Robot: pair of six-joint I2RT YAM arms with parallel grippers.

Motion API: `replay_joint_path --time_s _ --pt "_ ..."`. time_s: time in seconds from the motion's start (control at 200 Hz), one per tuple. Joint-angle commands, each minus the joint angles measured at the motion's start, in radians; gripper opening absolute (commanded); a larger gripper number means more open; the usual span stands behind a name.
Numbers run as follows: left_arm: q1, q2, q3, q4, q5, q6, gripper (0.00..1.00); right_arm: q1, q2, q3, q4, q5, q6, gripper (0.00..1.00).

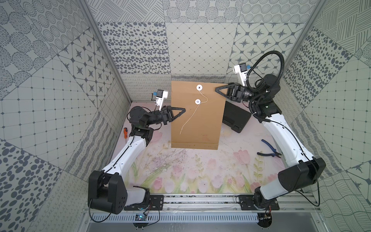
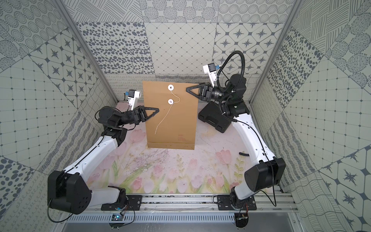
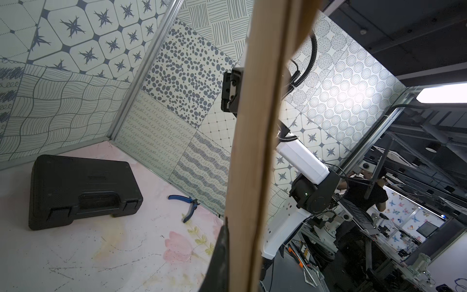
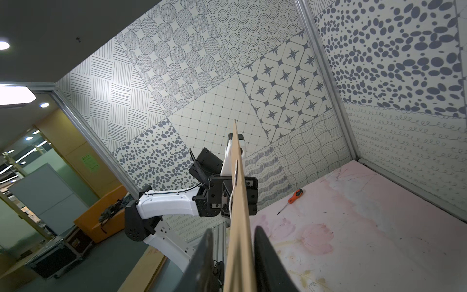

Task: Close the mouth of the file bag
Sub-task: Close the file bag.

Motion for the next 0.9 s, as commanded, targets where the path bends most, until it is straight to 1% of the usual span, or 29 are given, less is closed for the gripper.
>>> replay_joint_path --time_s 0.0,0.03,0.08,0.14,0.185,0.23,0.29,0.32,0.36,0.42,0.48,0.595,0.68,0.735,0.806,0.896 --pt "0.014 -0.005 -0.004 0.177 -0.128 -0.064 0.0 -0.021 -0.008 0.042 -0.161 0.137 -0.088 0.55" --pt "0.022 -0.009 -0.004 0.16 -0.171 -0.067 0.0 -0.025 -0.021 0.056 -0.256 0.205 -0.128 0.6" --pt "0.037 -0.019 0.002 0.094 -0.247 -0.07 0.0 -0.027 -0.046 0.076 -0.397 0.356 -0.192 0.65" --pt "0.051 -0.044 0.009 -0.047 -0.369 -0.057 0.0 -0.026 -0.085 0.072 -0.509 0.525 -0.239 0.68" --pt "0.051 -0.062 0.011 -0.102 -0.434 -0.039 0.0 -0.012 -0.116 0.058 -0.558 0.626 -0.272 0.69" --pt "0.045 -0.075 0.019 -0.155 -0.478 -0.024 0.0 0.026 -0.142 0.042 -0.597 0.742 -0.304 0.7" --pt "0.034 -0.092 0.029 -0.205 -0.528 -0.005 0.0 0.113 -0.165 0.03 -0.644 0.925 -0.357 0.7" --pt "0.028 -0.099 0.033 -0.22 -0.548 0.001 0.0 0.163 -0.176 0.013 -0.639 1.013 -0.371 0.7" --pt "0.019 -0.103 0.038 -0.23 -0.566 0.009 0.0 0.228 -0.19 -0.027 -0.605 1.087 -0.38 0.69" --pt "0.004 -0.107 0.048 -0.246 -0.575 0.031 0.0 0.315 -0.192 -0.07 -0.549 1.161 -0.372 0.68" --pt "-0.015 -0.117 0.049 -0.263 -0.594 0.061 0.0 0.388 -0.178 -0.076 -0.517 1.23 -0.367 0.67" --pt "-0.047 -0.128 0.039 -0.267 -0.646 0.085 0.0 0.497 -0.136 -0.085 -0.425 1.296 -0.318 0.62" --pt "-0.063 -0.137 0.033 -0.265 -0.69 0.087 0.0 0.595 -0.106 -0.099 -0.375 1.405 -0.329 0.61" --pt "-0.072 -0.141 0.038 -0.267 -0.717 0.084 0.0 0.644 -0.087 -0.103 -0.355 1.447 -0.346 0.61" --pt "-0.088 -0.139 0.049 -0.276 -0.732 0.087 0.0 0.675 -0.054 -0.084 -0.361 1.459 -0.341 0.61" --pt "-0.113 -0.136 0.065 -0.288 -0.741 0.104 0.0 0.681 -0.017 -0.057 -0.368 1.417 -0.308 0.61"
